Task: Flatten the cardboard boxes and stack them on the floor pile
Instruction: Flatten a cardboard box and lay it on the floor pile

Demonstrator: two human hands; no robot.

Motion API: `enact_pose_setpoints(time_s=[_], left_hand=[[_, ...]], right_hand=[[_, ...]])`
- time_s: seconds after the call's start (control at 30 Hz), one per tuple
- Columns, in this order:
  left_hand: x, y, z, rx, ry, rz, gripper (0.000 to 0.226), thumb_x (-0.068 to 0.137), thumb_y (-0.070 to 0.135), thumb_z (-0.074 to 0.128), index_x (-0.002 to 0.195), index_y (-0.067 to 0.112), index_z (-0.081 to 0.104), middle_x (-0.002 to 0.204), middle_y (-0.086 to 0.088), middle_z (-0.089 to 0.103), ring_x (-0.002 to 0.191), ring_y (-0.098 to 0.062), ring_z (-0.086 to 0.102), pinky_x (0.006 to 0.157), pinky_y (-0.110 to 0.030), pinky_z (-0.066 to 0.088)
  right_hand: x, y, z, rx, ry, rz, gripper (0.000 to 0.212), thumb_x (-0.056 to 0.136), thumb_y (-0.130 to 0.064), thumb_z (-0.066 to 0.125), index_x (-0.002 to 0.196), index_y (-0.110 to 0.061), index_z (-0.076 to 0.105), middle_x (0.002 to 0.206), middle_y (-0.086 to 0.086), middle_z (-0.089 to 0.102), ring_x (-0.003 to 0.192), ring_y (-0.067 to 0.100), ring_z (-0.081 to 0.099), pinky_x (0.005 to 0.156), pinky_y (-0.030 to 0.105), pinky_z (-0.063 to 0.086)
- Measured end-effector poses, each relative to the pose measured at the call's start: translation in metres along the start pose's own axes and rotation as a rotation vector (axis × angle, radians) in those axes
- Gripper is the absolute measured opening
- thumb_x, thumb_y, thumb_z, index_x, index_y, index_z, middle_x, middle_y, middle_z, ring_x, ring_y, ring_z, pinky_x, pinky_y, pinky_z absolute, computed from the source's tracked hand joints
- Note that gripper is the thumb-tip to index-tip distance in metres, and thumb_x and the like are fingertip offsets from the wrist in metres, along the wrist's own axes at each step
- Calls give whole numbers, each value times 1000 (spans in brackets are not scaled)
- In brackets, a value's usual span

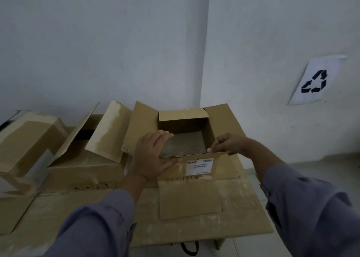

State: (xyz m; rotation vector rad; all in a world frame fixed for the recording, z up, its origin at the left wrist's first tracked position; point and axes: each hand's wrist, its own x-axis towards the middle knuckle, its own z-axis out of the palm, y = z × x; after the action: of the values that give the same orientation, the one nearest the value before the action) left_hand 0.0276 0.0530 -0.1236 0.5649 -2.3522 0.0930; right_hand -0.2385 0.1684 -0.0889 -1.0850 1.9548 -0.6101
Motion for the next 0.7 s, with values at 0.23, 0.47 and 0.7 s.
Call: enact_pose_setpoints(time_s=[0.23, 0.47, 0.7], left_hand=[[50, 33, 17, 266, -54, 290, 25, 90, 35, 53, 105, 22, 67, 93, 3, 69, 89, -18, 61, 100, -42, 39], [84, 57, 59, 225, -71, 108, 26, 93, 37, 47, 96, 19, 66, 85, 2, 66, 74, -16, 56, 74, -34, 46], [83, 45, 84, 257, -116, 37, 36, 92, 53, 48, 99, 20, 59, 86, 4, 62, 71, -12, 52, 63, -26, 38]], right_hand=[[53, -27, -32, -37, 43, -147, 33, 77, -21, 80, 106, -11, 69, 99, 3, 65, 95, 18, 60, 77, 25, 48], [145, -32, -54, -320, 186, -187, 67, 73, -21, 82, 133, -21, 51, 137, 12, 44, 121, 30, 47, 87, 32, 44], [210, -13, -52, -698, 155, -279, 63, 81, -15, 62, 139, -34, 44, 147, 6, 37, 132, 31, 38, 106, 49, 33]])
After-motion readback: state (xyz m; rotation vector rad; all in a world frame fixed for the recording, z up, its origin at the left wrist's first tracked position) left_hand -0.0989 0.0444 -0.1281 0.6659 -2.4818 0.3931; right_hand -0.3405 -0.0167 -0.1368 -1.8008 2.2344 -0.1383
